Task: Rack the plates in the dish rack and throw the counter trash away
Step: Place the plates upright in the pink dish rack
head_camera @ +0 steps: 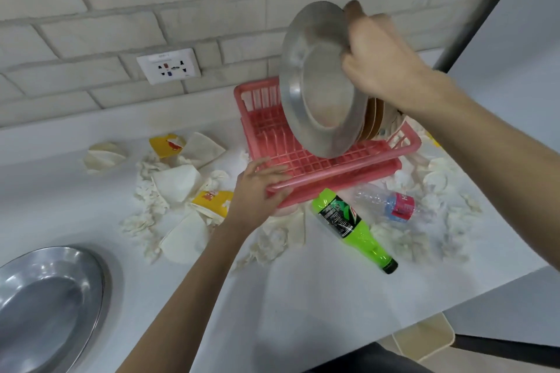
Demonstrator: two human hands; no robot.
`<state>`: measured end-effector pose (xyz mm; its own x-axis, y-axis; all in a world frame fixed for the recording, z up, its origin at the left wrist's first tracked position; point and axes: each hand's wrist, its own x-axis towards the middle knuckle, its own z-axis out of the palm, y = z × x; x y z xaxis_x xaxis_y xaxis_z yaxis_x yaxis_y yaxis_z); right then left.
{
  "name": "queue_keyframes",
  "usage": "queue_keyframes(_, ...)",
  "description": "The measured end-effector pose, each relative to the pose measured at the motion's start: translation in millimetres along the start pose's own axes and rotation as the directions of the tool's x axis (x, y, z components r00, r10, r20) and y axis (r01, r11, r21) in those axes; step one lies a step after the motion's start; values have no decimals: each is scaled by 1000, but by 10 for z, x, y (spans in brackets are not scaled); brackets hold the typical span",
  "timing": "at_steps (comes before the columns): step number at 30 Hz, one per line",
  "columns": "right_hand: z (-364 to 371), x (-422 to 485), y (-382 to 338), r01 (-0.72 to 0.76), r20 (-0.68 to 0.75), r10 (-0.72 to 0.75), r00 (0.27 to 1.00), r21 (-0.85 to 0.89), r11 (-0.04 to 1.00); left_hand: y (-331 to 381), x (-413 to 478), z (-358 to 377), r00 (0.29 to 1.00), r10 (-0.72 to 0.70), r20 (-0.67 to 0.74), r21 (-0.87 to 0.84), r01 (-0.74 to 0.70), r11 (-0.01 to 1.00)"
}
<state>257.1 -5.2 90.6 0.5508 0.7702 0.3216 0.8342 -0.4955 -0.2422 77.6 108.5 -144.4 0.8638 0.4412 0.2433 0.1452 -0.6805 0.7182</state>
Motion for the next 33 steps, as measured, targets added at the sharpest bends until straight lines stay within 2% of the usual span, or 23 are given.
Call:
queue_keyframes(3, 103, 171, -3, 17, 20, -14, 1000, -120, 993, -56, -4, 47, 999, 43, -30, 31, -42, 999)
queue_keyframes(7, 298, 325, -68, 68, 69, -57, 996, -179, 982, -73, 7, 64, 997, 49, -56, 30, -47, 998)
queue_keyframes(10, 504, 455, -109, 55, 136, -27, 990, -209, 976, -85, -3, 77, 996, 53, -68, 27, -52, 998)
queue_keyframes(14, 756, 615, -128, 52, 146, -15, 989, -253, 966, -97, 2, 87, 995, 50, -83, -5, -51, 999)
queue_keyframes(27, 1201, 769, -125, 73, 223, -6, 975, -293, 953, -126, -3, 111, 995, 29, -91, -12, -30, 999)
queue_keyframes(33, 1234, 828, -110, 60, 207, -11, 978, -233, 971, -123, -17, 112, 996, 21, -90, -17, -23, 1000)
